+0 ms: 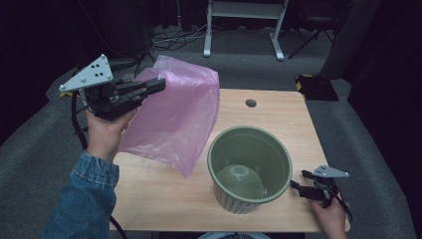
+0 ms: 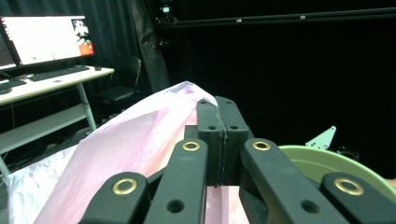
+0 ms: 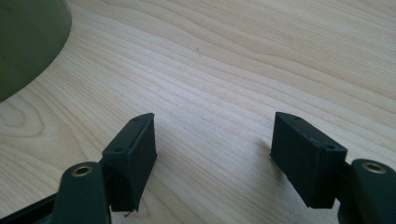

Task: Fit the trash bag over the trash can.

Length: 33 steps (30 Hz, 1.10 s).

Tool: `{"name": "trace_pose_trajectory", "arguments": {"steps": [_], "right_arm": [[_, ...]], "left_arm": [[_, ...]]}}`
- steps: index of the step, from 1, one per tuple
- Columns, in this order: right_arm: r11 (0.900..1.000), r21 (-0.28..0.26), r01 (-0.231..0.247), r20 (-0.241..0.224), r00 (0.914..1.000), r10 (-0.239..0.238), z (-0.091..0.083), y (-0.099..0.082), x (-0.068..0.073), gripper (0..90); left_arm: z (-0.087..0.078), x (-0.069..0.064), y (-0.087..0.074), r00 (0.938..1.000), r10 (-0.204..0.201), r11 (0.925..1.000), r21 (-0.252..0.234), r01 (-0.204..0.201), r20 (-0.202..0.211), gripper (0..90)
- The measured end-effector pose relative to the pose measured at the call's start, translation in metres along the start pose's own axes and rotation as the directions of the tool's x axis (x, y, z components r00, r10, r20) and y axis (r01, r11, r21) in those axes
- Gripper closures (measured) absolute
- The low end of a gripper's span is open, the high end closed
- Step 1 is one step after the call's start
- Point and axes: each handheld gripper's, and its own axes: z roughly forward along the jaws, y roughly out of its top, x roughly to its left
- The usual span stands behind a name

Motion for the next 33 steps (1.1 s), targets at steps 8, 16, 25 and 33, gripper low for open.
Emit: {"name": "trace_pose_trajectory", "arguments": {"steps": [8,16,25,33], "right_arm": [[1.0,0.0,0.003,-0.002,1.0,-0.003,0.0,0.0,0.001,31.0],[1.0,0.0,0.003,-0.002,1.0,-0.003,0.0,0.0,0.001,31.0],[1.0,0.001,0.006,-0.006,1.0,-0.006,0.0,0.0,0.001,30.8],[0.9999,0.001,0.011,-0.009,0.9999,-0.011,0.0,0.0,0.001,30.6]], "left_arm": [[0.005,-0.002,0.011,0.9993,0.006,0.9995,-0.031,-0.005,0.037,89.6],[0.021,-0.01,0.03,0.996,0.048,0.9984,-0.035,-0.046,0.075,89.5],[0.046,-0.022,0.042,0.9907,0.063,0.9969,-0.055,-0.057,0.12,89.6],[0.065,-0.031,0.049,0.986,0.068,0.9961,-0.066,-0.058,0.152,89.5]]}}
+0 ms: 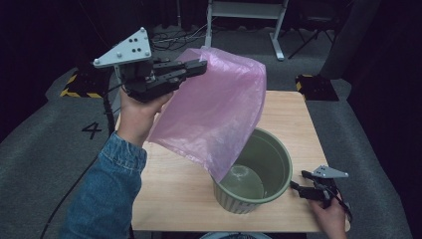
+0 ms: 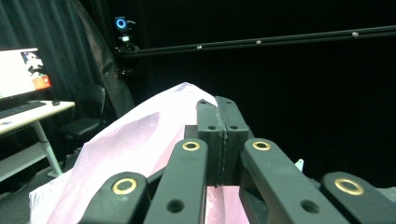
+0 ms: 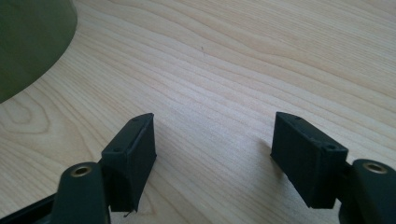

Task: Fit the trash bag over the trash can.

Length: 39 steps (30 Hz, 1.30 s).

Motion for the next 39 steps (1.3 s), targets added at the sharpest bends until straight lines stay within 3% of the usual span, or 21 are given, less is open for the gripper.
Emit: {"name": "trace_pose_trajectory", "arguments": {"steps": [22,39], "right_arm": [[1.0,0.0,0.003,-0.005,1.0,-0.003,0.0,0.0,0.0,30.1],[1.0,-0.001,0.004,-0.005,1.0,-0.004,0.0,0.0,0.0,29.8]], "left_arm": [[0.068,-0.013,-0.012,0.9956,-0.016,0.9992,0.037,0.013,0.093,89.4],[0.107,-0.028,-0.028,0.988,-0.03,0.9987,0.045,0.023,0.151,89.3]]}}
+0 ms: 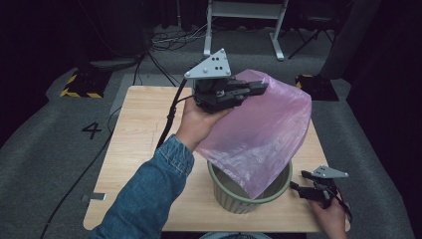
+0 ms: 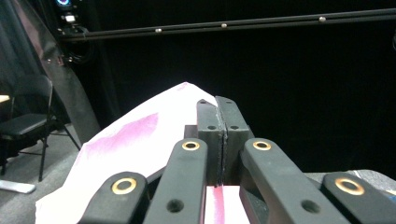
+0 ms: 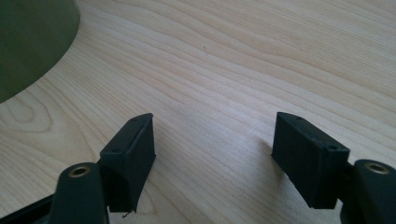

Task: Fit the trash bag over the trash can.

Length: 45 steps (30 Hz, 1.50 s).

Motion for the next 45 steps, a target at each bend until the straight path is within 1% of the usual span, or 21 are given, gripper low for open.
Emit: {"name": "trace_pose_trajectory", "arguments": {"steps": [3,6,10,14,18,21,24,28,35,38,41,45], "right_arm": [[1.0,0.0,0.001,-0.003,1.0,-0.001,0.0,0.0,0.0,29.9],[1.0,-0.001,0.005,-0.002,1.0,-0.005,0.0,0.0,0.0,29.8],[1.0,-0.001,0.005,-0.002,1.0,-0.005,0.0,0.0,0.0,29.8],[1.0,-0.001,0.006,-0.003,1.0,-0.006,0.0,0.0,0.0,29.8],[1.0,-0.001,0.006,-0.004,1.0,-0.006,0.0,0.0,0.0,29.8],[1.0,-0.001,0.006,-0.004,1.0,-0.006,0.0,0.0,0.0,29.8],[1.0,-0.001,0.006,-0.004,1.0,-0.006,0.0,0.0,0.0,29.8],[1.0,-0.001,0.006,-0.004,1.0,-0.006,0.0,0.0,0.0,29.8],[1.0,0.001,0.004,-0.005,1.0,-0.004,0.0,0.0,0.0,29.8],[1.0,0.001,0.004,-0.005,1.0,-0.004,0.0,0.0,0.0,29.8],[1.0,0.001,0.004,-0.005,1.0,-0.004,0.0,0.0,0.0,29.8],[1.0,0.001,0.004,-0.005,1.0,-0.004,0.0,0.0,0.0,29.8]], "left_arm": [[0.007,-0.002,-0.006,0.9999,-0.002,1.0,0.009,0.002,0.013,89.3],[0.012,-0.004,-0.012,0.9999,0.001,0.9997,0.023,-0.001,0.014,89.3],[0.017,-0.005,-0.019,0.9997,-0.009,0.9995,0.029,0.008,0.022,89.3],[0.017,-0.008,-0.028,0.9993,-0.022,0.9994,0.027,0.022,0.031,89.3],[0.017,-0.009,-0.035,0.9994,-0.021,0.999,0.04,0.02,0.028,89.2],[0.015,-0.01,-0.04,0.9994,-0.023,0.9984,0.053,0.022,0.027,89.2],[0.013,-0.01,-0.046,0.9997,-0.019,0.9975,0.068,0.018,0.013,89.2],[0.009,-0.01,-0.052,0.9993,-0.035,0.9971,0.067,0.034,0.015,89.1],[0.004,-0.011,-0.064,0.9989,-0.043,0.9954,0.087,0.042,0.015,89.0],[0.001,-0.013,-0.068,0.9984,-0.055,0.9946,0.088,0.054,0.015,89.0],[-0.002,-0.016,-0.073,0.9989,-0.045,0.9938,0.102,0.043,0.013,89.0],[-0.006,-0.017,-0.08,0.9988,-0.049,0.9921,0.115,0.048,0.005,88.9]]}}
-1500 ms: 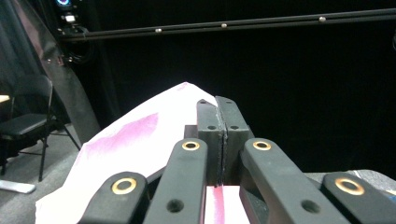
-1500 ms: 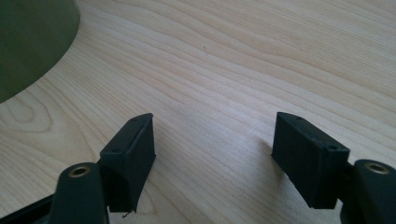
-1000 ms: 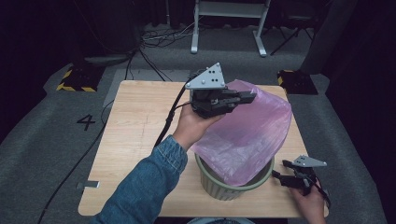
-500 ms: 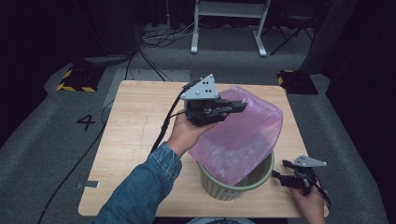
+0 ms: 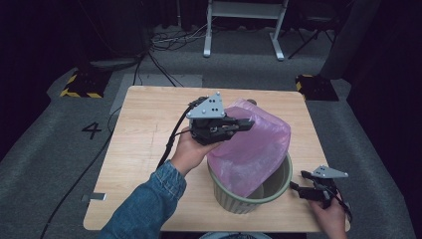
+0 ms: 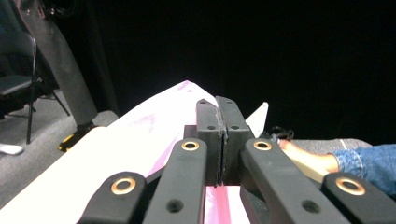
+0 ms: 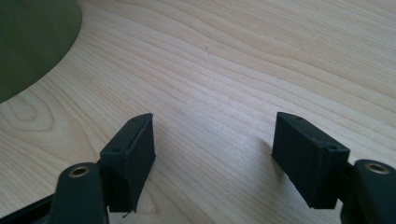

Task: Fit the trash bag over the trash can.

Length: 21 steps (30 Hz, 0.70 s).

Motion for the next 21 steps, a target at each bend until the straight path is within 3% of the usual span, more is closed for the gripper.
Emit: {"name": "trace_pose_trajectory", "arguments": {"steps": [15,21], "right_arm": [[1.0,0.0,0.0,0.0,1.0,0.0,0.0,0.0,0.0,29.8],[1.0,0.0,0.0,0.0,1.0,0.0,0.0,0.0,0.0,29.8]], "left_arm": [[-0.01,-0.003,-0.027,0.9997,-0.025,0.9986,0.045,0.025,-0.004,88.9],[-0.013,-0.001,-0.039,0.9986,-0.052,0.996,0.073,0.053,-0.015,88.4]]}}
